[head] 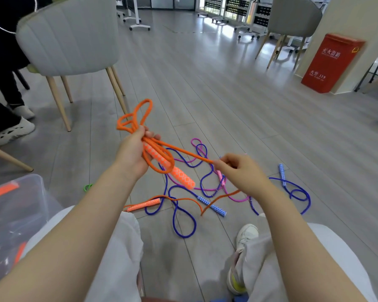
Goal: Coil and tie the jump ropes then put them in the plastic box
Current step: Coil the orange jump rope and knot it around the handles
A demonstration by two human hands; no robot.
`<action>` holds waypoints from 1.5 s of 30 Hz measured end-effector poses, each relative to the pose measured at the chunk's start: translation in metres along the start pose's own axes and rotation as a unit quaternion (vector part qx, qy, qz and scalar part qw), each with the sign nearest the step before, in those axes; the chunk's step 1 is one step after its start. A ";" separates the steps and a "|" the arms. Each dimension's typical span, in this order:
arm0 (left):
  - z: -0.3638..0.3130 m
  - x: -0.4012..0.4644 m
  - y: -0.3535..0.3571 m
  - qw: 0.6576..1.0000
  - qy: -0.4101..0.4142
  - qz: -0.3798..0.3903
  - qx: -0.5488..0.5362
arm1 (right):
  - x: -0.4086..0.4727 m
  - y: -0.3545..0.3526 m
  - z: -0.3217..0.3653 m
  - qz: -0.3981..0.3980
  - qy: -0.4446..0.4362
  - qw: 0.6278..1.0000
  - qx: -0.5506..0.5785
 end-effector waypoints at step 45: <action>0.044 -0.063 0.028 0.877 -0.091 0.353 0.314 | -0.008 0.025 0.017 -0.094 -0.008 0.988 0.126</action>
Point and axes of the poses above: each hand's wrist, its own x-axis towards the middle knuckle, its own y-axis out of the palm, z = x × y, the point moved 4 cm from there along x, towards the middle knuckle, and after that the axes turned 15 degrees about y, right-handed, at the moved point
